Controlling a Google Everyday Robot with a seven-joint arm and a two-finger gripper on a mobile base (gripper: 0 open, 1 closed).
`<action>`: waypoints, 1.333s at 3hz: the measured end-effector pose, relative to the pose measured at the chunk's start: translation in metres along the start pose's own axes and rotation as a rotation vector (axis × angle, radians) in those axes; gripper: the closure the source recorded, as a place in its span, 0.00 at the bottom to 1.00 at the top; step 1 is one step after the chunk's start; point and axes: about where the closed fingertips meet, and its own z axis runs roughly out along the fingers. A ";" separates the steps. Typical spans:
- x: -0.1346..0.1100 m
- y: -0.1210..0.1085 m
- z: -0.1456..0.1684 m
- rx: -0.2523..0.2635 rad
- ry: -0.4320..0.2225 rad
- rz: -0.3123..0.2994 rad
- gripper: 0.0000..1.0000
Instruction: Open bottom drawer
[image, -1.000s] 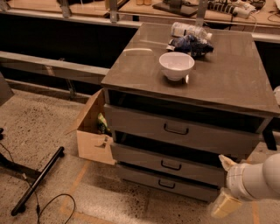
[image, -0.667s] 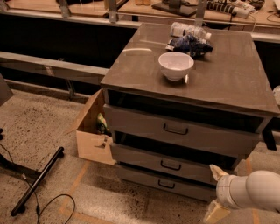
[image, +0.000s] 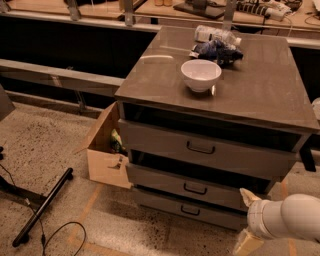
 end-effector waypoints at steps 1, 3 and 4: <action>0.005 0.002 0.020 0.029 -0.025 0.008 0.00; 0.033 0.030 0.162 0.074 -0.126 -0.063 0.00; 0.042 0.041 0.219 0.058 -0.108 -0.085 0.00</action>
Offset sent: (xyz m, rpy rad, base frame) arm 0.0304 0.0268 -0.1915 0.1454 -0.1698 0.0522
